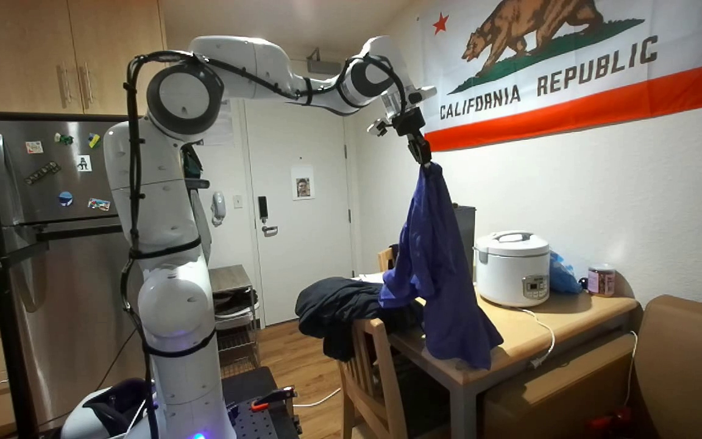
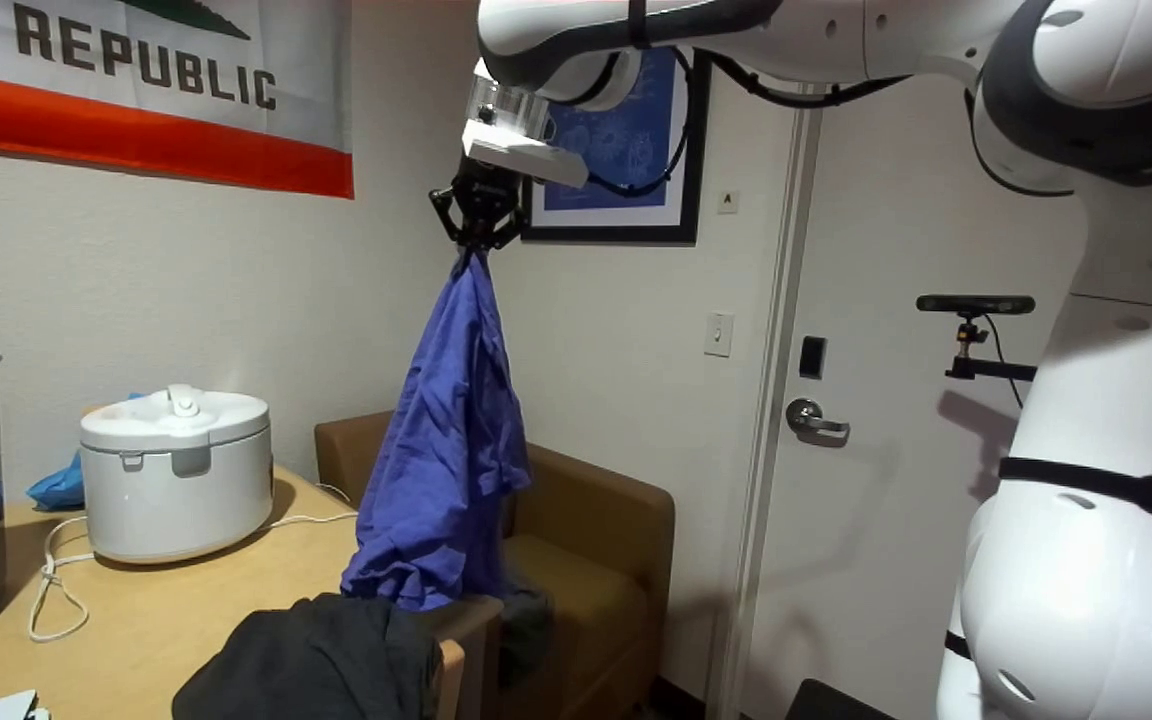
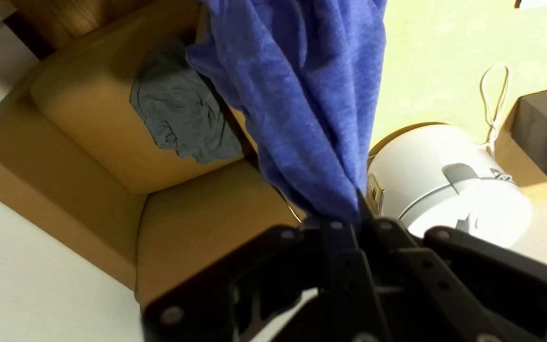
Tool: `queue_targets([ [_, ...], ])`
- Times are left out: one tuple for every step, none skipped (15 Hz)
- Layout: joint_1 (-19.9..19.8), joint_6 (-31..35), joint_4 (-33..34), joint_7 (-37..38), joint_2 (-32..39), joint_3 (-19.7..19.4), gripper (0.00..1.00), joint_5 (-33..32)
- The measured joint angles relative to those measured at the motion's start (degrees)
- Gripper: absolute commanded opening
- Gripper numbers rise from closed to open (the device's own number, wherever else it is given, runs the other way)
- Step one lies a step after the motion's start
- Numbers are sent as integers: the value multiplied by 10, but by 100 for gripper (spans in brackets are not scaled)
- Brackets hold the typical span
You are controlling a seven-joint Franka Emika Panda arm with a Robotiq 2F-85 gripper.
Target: Put the blue t-shirt on the table
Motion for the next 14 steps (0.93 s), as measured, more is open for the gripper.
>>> queue_targets([
  [0,0,1,0,1,-2,1,0],
  [0,1,4,0,3,-4,1,0],
  [-1,1,8,0,6,-6,1,0],
  [-2,1,16,0,10,-8,1,0],
  [-3,1,25,0,15,-10,1,0],
  [-4,1,35,0,20,-11,1,0],
  [-5,1,44,0,24,-11,1,0],
  [-4,1,51,0,28,-11,6,-1],
  [-3,1,53,0,29,-11,6,-2],
  [-2,2,55,0,29,-11,6,-3],
  [-1,2,55,0,29,-10,6,-4],
  [0,2,55,0,29,-10,6,-7],
  [0,2,55,0,29,-10,6,-8],
  [0,2,55,0,29,-10,1,-8],
])
